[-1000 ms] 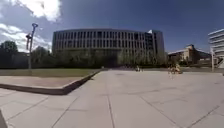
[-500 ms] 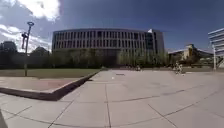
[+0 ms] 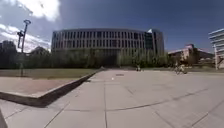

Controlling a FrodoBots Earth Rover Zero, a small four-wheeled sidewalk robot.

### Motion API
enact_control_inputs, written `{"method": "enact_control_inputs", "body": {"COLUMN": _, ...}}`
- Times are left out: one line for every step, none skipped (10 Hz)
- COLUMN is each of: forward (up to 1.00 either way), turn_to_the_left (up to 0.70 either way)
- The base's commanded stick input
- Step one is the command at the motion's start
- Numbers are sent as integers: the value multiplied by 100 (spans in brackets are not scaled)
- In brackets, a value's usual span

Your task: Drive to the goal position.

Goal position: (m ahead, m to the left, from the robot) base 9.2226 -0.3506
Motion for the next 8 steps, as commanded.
{"method": "enact_control_inputs", "body": {"forward": 70, "turn_to_the_left": -1}}
{"method": "enact_control_inputs", "body": {"forward": 70, "turn_to_the_left": -1}}
{"method": "enact_control_inputs", "body": {"forward": 70, "turn_to_the_left": -1}}
{"method": "enact_control_inputs", "body": {"forward": 70, "turn_to_the_left": -1}}
{"method": "enact_control_inputs", "body": {"forward": 70, "turn_to_the_left": -1}}
{"method": "enact_control_inputs", "body": {"forward": 70, "turn_to_the_left": -1}}
{"method": "enact_control_inputs", "body": {"forward": 70, "turn_to_the_left": -1}}
{"method": "enact_control_inputs", "body": {"forward": 70, "turn_to_the_left": -1}}
